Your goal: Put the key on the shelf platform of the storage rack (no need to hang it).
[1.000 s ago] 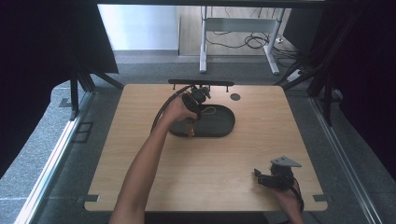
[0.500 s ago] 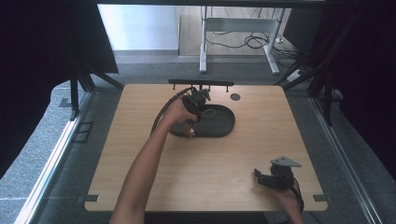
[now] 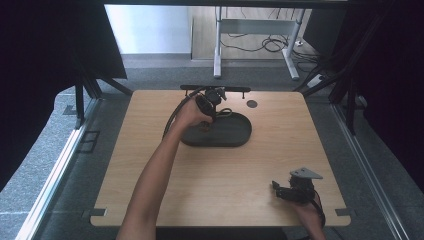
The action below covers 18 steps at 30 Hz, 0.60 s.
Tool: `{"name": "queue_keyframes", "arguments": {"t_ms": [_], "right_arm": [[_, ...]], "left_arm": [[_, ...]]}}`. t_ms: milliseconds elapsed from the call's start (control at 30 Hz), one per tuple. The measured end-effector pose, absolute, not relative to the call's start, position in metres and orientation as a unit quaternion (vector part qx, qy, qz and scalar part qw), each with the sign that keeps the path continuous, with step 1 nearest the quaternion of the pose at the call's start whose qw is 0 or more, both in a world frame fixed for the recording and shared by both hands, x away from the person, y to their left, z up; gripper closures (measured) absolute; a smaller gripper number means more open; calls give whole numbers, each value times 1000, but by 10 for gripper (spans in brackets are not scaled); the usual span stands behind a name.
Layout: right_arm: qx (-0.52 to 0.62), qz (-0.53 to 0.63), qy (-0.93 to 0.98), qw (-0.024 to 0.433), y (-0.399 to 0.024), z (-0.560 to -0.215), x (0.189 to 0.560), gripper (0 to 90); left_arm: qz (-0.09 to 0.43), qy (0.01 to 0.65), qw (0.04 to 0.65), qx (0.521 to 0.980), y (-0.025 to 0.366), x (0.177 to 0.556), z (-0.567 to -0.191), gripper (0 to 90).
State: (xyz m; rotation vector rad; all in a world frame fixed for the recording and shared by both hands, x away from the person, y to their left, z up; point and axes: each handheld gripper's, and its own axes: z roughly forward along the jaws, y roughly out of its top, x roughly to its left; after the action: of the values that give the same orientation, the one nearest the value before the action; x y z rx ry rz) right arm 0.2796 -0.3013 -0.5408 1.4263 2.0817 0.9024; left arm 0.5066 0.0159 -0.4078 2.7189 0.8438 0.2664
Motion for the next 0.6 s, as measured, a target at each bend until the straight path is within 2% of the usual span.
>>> {"name": "queue_keyframes", "arguments": {"t_ms": [600], "right_arm": [[518, 328, 756, 230, -301, -541, 280, 181]], "left_arm": [[52, 305, 128, 942, 27, 503, -452, 661]]}}
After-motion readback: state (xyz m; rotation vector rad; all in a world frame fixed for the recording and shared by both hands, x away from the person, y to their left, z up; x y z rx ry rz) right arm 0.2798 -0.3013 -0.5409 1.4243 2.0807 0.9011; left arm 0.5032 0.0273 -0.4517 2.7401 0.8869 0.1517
